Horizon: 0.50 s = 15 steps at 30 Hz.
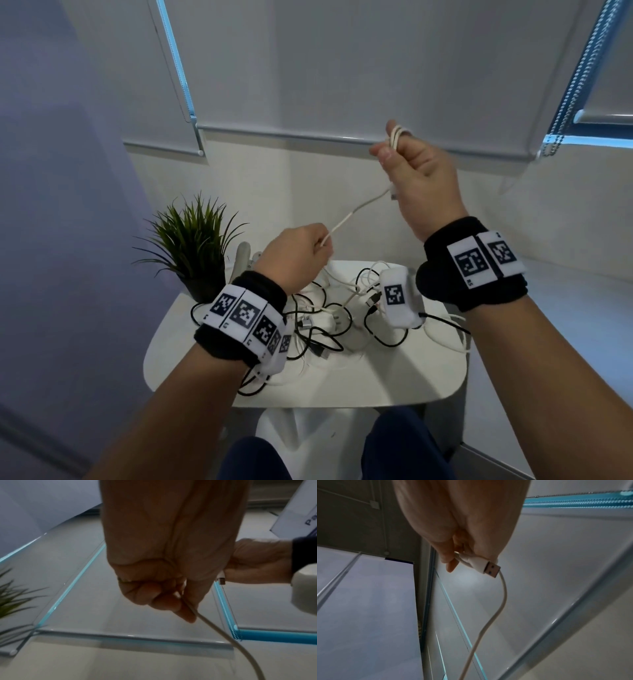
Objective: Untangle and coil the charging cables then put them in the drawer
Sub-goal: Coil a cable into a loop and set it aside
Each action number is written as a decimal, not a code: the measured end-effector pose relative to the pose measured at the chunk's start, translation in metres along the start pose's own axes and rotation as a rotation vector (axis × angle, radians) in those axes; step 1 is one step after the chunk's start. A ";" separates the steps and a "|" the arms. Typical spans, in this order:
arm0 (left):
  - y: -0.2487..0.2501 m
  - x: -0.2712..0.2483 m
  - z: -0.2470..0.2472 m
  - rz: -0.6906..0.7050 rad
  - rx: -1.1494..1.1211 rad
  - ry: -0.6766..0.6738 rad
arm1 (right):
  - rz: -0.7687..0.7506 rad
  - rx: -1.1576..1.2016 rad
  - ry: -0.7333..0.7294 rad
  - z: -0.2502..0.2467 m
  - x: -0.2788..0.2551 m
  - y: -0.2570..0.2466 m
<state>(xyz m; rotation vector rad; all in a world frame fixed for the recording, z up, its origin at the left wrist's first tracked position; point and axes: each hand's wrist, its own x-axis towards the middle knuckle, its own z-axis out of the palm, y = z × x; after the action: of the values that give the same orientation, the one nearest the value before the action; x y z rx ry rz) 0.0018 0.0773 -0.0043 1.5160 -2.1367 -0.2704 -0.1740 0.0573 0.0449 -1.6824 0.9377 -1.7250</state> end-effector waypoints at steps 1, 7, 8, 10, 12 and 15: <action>-0.002 0.002 -0.002 -0.029 -0.037 0.012 | -0.014 -0.055 -0.011 0.000 0.003 0.000; 0.016 0.007 -0.017 0.052 -0.515 0.166 | -0.037 -0.460 -0.100 0.002 0.000 0.009; 0.019 0.008 -0.020 0.096 -0.482 0.193 | -0.040 -0.487 -0.106 0.003 -0.001 0.009; 0.023 0.010 -0.028 0.196 -0.388 0.245 | -0.038 -0.507 -0.120 0.004 -0.001 0.007; 0.027 0.012 -0.036 0.265 -0.337 0.302 | -0.009 -0.484 -0.127 0.002 0.000 0.004; 0.033 0.018 -0.047 0.299 -0.373 0.383 | 0.009 -0.395 -0.125 -0.001 -0.002 -0.005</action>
<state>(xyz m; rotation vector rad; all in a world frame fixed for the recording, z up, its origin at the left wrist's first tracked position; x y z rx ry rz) -0.0064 0.0784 0.0556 0.9373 -1.8469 -0.2343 -0.1746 0.0619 0.0472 -2.0008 1.2871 -1.4753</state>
